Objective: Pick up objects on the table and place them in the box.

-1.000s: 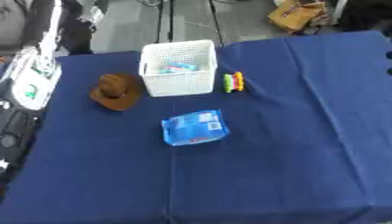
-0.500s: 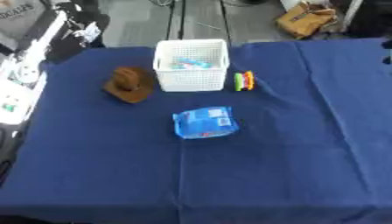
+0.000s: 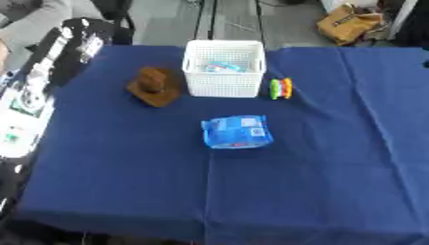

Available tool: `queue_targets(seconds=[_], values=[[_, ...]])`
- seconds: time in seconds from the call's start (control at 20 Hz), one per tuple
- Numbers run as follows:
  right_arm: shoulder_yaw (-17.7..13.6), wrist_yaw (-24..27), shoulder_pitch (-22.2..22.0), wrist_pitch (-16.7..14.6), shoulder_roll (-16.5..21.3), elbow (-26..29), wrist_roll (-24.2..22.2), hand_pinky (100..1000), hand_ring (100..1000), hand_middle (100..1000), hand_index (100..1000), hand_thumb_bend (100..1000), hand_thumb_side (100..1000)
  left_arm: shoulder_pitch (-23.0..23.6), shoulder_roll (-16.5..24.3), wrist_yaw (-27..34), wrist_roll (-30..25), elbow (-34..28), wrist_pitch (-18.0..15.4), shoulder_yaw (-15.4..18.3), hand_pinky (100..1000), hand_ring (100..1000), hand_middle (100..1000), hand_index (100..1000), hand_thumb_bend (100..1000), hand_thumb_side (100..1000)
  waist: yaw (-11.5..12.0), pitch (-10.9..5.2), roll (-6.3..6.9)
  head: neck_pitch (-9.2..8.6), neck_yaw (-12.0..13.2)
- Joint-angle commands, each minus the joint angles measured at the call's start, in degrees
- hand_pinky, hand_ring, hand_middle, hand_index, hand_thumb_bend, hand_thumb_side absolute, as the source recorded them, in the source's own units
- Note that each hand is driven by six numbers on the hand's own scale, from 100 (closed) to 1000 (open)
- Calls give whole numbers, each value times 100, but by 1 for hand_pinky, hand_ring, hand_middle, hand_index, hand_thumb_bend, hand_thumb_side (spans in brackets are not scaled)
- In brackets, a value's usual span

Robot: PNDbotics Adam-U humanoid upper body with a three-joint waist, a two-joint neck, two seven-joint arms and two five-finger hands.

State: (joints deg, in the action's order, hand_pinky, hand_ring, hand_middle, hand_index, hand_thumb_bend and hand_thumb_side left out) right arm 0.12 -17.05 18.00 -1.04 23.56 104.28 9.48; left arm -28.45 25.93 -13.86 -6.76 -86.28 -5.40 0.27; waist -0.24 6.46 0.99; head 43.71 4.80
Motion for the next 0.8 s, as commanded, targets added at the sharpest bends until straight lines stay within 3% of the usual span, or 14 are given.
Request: queue_targets(seconds=[0.05,0.8], values=[[4,28,115,-14,186,88,-48,551,678,704,846,100,710,-36,59,108,51,-182,9,103,611,675,660,768,485,911,4,-46,5,41,-6],[0,-19,217,4,217,89,-55,551,679,705,853,100,705,135,10,409,4,-303,-49,162,606,669,656,760,486,921,-85,51,39,41,-185]])
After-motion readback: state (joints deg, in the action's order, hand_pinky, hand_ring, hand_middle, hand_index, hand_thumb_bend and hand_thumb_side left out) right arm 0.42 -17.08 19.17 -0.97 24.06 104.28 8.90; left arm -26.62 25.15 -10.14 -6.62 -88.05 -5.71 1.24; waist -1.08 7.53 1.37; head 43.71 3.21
